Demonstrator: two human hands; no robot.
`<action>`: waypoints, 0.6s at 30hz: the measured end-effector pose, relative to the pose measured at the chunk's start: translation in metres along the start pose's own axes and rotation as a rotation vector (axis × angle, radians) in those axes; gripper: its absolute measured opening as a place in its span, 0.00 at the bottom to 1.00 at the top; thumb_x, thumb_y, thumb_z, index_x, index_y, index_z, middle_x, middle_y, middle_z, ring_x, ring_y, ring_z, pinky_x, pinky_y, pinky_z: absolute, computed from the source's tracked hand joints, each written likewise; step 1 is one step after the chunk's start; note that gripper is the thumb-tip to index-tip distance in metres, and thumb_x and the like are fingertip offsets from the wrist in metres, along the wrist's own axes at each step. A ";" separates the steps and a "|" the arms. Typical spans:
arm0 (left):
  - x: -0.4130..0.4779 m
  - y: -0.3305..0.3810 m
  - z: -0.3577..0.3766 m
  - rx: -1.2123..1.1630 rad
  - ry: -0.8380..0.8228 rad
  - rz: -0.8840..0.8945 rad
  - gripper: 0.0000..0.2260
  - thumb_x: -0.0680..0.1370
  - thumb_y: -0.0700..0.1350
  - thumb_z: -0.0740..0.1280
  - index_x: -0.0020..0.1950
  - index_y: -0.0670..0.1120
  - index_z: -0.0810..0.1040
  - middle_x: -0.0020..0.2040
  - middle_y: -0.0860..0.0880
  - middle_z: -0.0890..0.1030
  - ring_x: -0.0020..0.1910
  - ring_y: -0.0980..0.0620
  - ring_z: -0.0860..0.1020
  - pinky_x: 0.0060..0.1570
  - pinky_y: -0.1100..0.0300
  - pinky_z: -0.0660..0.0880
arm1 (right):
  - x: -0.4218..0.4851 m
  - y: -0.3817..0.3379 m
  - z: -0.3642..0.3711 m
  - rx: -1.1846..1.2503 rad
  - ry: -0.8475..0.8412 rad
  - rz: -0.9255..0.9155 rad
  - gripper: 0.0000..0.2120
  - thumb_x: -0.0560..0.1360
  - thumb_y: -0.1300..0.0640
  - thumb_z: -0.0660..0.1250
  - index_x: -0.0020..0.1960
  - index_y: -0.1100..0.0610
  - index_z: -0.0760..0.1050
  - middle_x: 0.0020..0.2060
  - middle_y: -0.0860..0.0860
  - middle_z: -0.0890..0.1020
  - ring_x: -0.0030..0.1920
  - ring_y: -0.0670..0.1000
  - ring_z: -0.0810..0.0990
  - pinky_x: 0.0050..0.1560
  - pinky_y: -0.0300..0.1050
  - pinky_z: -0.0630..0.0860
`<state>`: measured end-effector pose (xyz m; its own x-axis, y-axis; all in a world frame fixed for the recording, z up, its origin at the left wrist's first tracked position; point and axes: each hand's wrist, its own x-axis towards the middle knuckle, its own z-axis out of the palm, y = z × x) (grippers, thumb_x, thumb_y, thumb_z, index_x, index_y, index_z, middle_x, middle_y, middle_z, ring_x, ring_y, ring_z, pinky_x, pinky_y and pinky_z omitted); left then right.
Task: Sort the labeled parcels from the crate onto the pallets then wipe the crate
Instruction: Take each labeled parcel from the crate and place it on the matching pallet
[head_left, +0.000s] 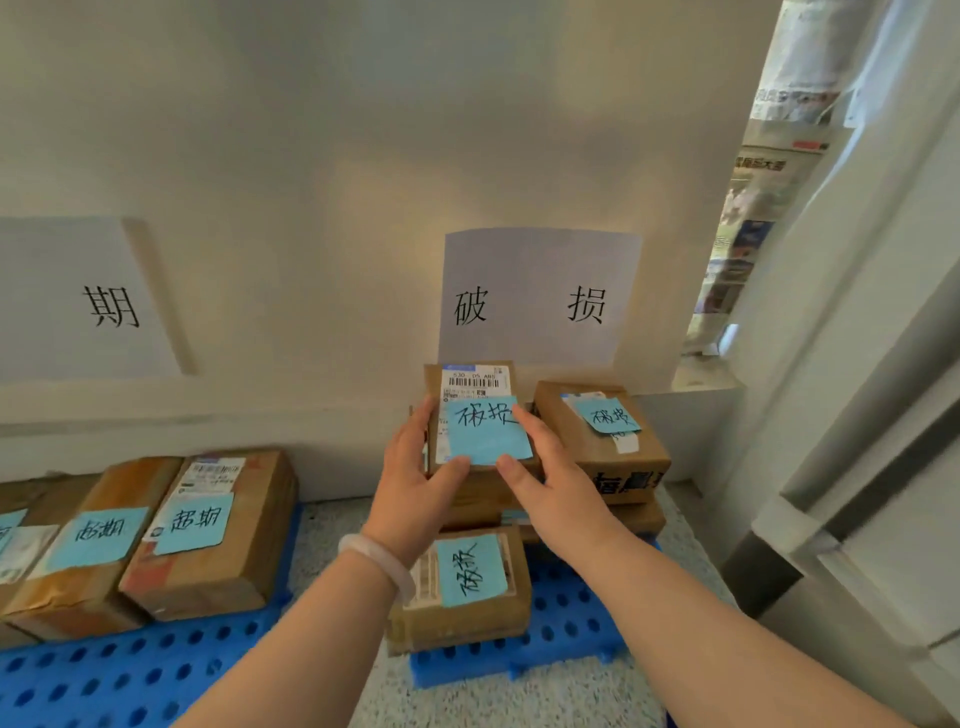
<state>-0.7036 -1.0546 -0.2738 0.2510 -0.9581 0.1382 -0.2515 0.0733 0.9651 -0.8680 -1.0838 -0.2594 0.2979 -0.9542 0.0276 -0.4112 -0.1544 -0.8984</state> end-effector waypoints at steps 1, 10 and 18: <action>0.017 -0.001 -0.004 0.005 0.001 -0.005 0.31 0.77 0.46 0.67 0.76 0.58 0.58 0.73 0.54 0.65 0.69 0.57 0.66 0.68 0.52 0.68 | 0.015 -0.002 0.003 -0.003 0.003 0.007 0.27 0.80 0.44 0.61 0.74 0.32 0.54 0.72 0.44 0.65 0.69 0.46 0.66 0.69 0.49 0.68; 0.083 -0.044 -0.003 0.008 -0.045 -0.137 0.30 0.80 0.44 0.64 0.78 0.56 0.54 0.71 0.55 0.65 0.69 0.56 0.67 0.69 0.53 0.69 | 0.089 0.022 0.030 -0.077 -0.066 0.094 0.27 0.80 0.43 0.59 0.74 0.32 0.50 0.72 0.44 0.65 0.63 0.44 0.67 0.61 0.44 0.68; 0.085 -0.039 -0.002 0.117 0.006 -0.088 0.29 0.80 0.45 0.65 0.78 0.56 0.56 0.72 0.53 0.63 0.65 0.58 0.66 0.61 0.63 0.66 | 0.097 0.023 0.020 -0.135 -0.097 0.057 0.29 0.79 0.41 0.61 0.75 0.31 0.50 0.74 0.44 0.60 0.70 0.46 0.63 0.67 0.49 0.68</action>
<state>-0.6709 -1.1386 -0.2997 0.2827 -0.9575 0.0564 -0.3360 -0.0438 0.9408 -0.8310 -1.1746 -0.2866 0.3494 -0.9343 -0.0703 -0.5399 -0.1395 -0.8301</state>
